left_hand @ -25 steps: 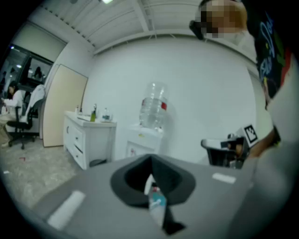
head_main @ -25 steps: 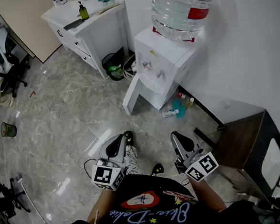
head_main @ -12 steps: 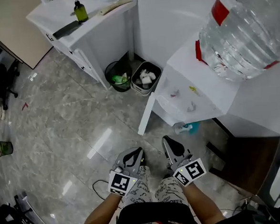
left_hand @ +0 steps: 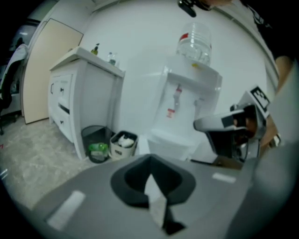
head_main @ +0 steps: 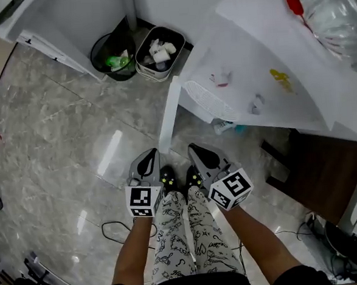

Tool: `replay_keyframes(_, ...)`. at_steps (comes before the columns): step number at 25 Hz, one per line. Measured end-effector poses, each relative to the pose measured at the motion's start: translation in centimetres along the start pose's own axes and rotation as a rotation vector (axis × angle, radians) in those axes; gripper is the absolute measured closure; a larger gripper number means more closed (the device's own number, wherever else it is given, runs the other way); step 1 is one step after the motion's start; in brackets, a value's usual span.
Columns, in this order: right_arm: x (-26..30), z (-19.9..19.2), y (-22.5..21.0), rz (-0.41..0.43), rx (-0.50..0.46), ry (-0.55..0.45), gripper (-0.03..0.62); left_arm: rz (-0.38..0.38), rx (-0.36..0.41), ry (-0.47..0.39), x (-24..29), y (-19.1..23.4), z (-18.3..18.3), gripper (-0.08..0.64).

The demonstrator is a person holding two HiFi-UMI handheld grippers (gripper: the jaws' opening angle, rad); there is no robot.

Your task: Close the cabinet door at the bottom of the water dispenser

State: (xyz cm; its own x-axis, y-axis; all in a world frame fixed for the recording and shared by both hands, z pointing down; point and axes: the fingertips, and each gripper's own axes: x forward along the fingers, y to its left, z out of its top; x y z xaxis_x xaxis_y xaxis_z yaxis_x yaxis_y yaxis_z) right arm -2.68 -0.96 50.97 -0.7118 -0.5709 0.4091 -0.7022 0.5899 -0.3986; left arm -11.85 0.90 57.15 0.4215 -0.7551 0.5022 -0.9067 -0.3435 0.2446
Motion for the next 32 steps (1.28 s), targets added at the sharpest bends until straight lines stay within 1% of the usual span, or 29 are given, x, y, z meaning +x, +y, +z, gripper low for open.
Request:
replay_keyframes(3, 1.2, -4.0, -2.5, -0.030, 0.012, 0.047, 0.575, -0.002, 0.027, 0.070, 1.9, 0.8, -3.8, 0.561)
replay_keyframes(6, 2.0, -6.2, -4.6, -0.052, 0.036, 0.069, 0.575, -0.003, 0.057, 0.125, 3.8, 1.8, -6.6, 0.561)
replay_keyframes(10, 2.1, -7.0, -5.6, -0.089, 0.109, 0.038, 0.575, 0.016, 0.057, 0.191, 5.9, 3.3, -9.7, 0.561)
replay_keyframes(12, 1.7, -6.8, -5.7, -0.101, 0.107, 0.030, 0.575, 0.029, 0.061, 0.214, 7.0, 3.6, -10.6, 0.561)
replay_keyframes(15, 0.7, -6.2, -6.0, -0.098, 0.103, 0.010, 0.575, 0.031, 0.099, 0.239, 8.3, 3.5, -11.1, 0.563)
replay_keyframes(18, -0.3, -5.9, -7.3, -0.108, 0.114, -0.010, 0.575, 0.010, 0.121, 0.229, 9.1, 2.5, -10.8, 0.563)
replay_keyframes(21, -1.1, -6.6, -9.2, -0.157, 0.124, 0.013, 0.575, -0.005, 0.130, 0.215, 9.8, 0.9, -10.5, 0.563)
replay_keyframes(24, -1.6, -7.2, -10.6, -0.209, 0.156, 0.015, 0.575, -0.028, 0.112, 0.209, 10.7, -1.2, -10.8, 0.563)
replay_keyframes(26, -1.6, -7.3, -11.2, -0.220, 0.184, 0.002, 0.575, -0.061, 0.118, 0.210, 11.7, -3.0, -11.1, 0.563)
replay_keyframes(32, -2.3, -7.5, -12.5, -0.248, 0.254, -0.014, 0.575, -0.188, 0.169, 0.209, 15.7, -8.6, -10.6, 0.563)
